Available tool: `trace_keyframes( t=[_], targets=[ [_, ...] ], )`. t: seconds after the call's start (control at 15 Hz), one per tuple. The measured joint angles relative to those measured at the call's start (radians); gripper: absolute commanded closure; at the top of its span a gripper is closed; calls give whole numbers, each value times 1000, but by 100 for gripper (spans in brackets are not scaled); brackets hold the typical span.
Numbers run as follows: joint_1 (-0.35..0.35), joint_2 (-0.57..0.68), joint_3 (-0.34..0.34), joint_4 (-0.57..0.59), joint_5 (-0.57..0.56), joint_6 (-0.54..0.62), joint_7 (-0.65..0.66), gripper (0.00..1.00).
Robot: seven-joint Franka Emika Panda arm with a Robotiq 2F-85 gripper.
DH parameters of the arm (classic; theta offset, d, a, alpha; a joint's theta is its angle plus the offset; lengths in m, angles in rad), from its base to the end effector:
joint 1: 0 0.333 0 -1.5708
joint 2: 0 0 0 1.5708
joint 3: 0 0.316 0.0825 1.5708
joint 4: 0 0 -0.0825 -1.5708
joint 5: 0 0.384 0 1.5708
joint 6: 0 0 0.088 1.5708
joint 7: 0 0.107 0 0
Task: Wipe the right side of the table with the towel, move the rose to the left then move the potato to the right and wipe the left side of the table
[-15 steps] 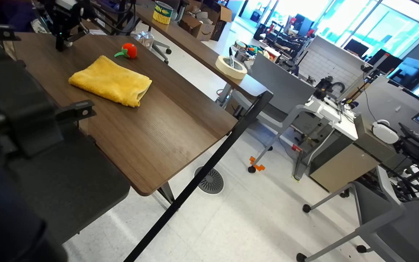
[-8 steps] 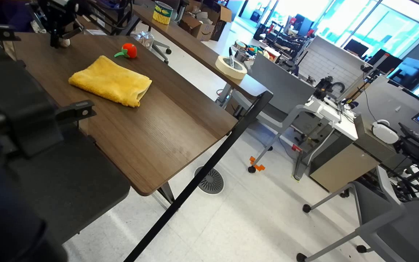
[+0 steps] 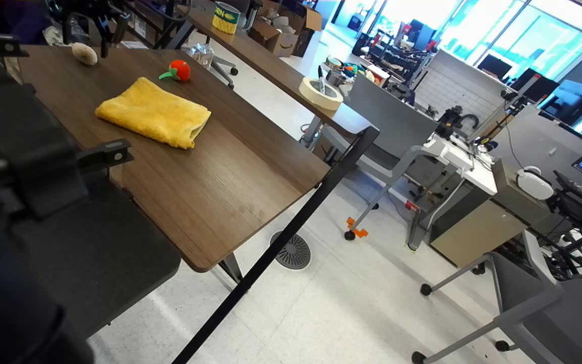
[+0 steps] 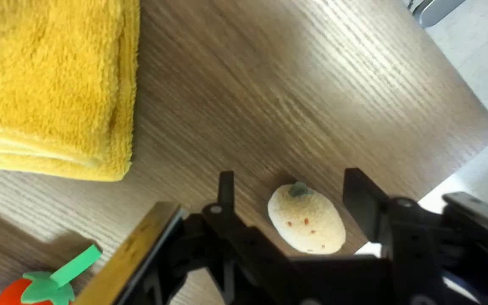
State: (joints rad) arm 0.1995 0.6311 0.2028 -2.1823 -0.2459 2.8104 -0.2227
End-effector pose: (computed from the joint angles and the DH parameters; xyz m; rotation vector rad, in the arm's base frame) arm 0.4939 0.2303 0.1032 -2.8464 -1.2340 -0.0277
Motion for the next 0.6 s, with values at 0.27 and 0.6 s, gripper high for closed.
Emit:
trace_keyframes(
  t=[0.27, 0.6],
  targets=[
    [42, 22, -37, 57, -29, 16, 0, 0],
    [53, 110, -20, 163, -31, -11, -35, 0]
  ],
)
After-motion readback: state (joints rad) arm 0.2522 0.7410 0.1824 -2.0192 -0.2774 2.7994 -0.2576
